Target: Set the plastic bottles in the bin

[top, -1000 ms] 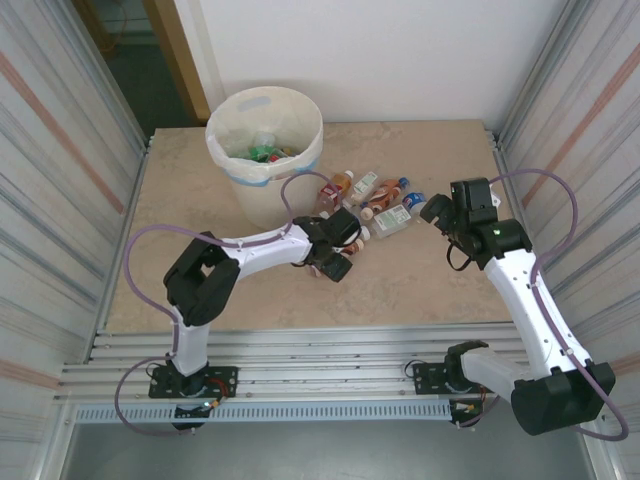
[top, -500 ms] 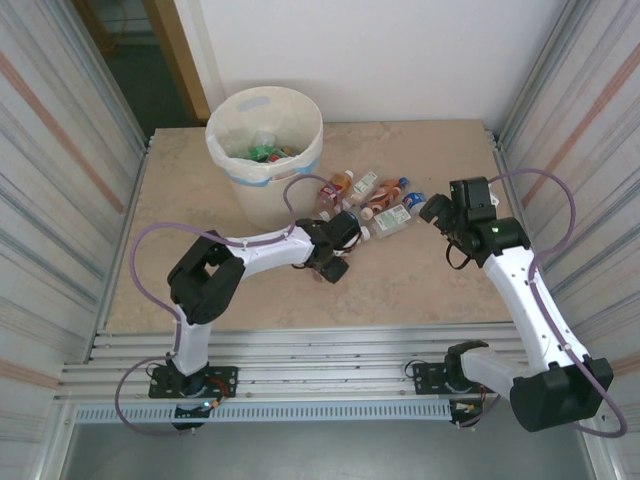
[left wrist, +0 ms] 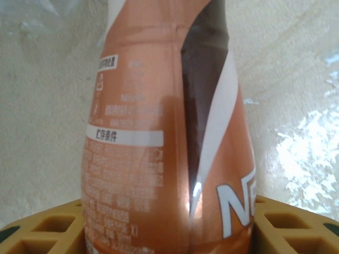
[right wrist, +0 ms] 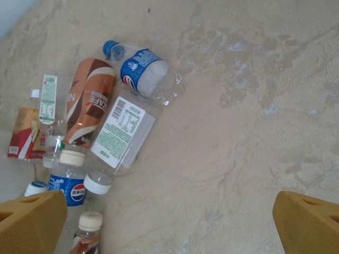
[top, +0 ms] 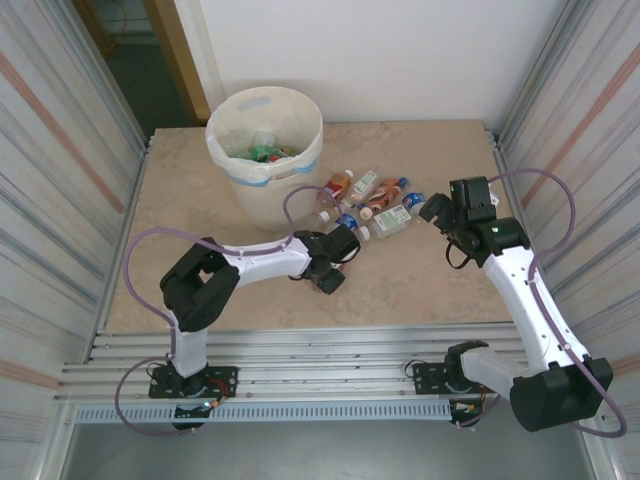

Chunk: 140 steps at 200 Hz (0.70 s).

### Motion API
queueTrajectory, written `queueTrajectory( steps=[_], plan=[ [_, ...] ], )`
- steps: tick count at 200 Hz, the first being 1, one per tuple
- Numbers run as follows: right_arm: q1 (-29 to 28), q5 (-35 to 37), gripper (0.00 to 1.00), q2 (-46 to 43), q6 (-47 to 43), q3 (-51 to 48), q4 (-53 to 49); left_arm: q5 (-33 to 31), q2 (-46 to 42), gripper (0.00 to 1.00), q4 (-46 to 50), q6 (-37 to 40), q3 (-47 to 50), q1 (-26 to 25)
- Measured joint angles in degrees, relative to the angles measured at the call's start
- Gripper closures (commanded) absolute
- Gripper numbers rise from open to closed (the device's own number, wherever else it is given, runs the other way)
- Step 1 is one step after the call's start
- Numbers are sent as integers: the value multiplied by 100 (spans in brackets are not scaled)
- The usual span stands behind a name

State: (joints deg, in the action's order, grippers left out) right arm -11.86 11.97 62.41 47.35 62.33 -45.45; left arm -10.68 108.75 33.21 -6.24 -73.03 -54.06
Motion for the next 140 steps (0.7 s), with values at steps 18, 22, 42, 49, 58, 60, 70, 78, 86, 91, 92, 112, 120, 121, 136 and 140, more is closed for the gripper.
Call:
queueTrajectory(
  steps=[18, 22, 42, 49, 58, 60, 70, 78, 86, 91, 92, 112, 120, 121, 136, 140],
  plan=[
    [2, 2, 2, -39, 0, 0, -2, 24, -195, 60, 4, 0, 44, -35],
    [2, 2, 2, -55, 0, 0, 0, 35, -256, 60, 7, 0, 55, -44],
    [28, 4, 2, -114, 0, 0, 0, 48, -664, 60, 7, 0, 63, -94],
    [33, 7, 2, -133, 0, -7, 2, 55, -826, 61, 2, 0, 63, -114],
    [37, 9, 2, -153, 0, -28, 20, 57, -1051, 60, 0, -2, 63, -133],
    [37, 9, 2, -155, 0, -33, 24, 55, -1104, 61, -4, -2, 63, -138],
    [37, 7, 2, -173, 0, -72, 42, 57, -1344, 62, -2, -2, 63, -155],
    [37, 7, 2, -173, 0, -98, 39, 55, -1530, 62, -7, -2, 63, -157],
    [37, 9, 2, -173, 0, -120, 42, 50, -1703, 63, -20, -2, 63, -157],
    [37, 7, 2, -173, 0, -140, 46, 48, -1803, 63, -24, -4, 63, -157],
    [37, 7, 2, -173, 0, -144, 48, 48, -1834, 63, -26, -4, 63, -157],
    [37, 4, 2, -173, 0, -179, 55, -2, -2229, 64, -63, -2, 63, -155],
    [37, 4, 2, -173, 0, -181, 63, -24, -2371, 64, -70, -2, 61, -155],
    [37, 4, 2, -173, 0, -181, 66, -33, -2396, 64, -76, -2, 61, -155],
    [37, 2, 2, -173, 0, -184, 120, -98, -2599, 64, -96, -2, 44, -153],
    [37, 2, 2, -173, 0, -186, 133, -111, -2662, 64, -101, 0, 31, -151]
  ],
)
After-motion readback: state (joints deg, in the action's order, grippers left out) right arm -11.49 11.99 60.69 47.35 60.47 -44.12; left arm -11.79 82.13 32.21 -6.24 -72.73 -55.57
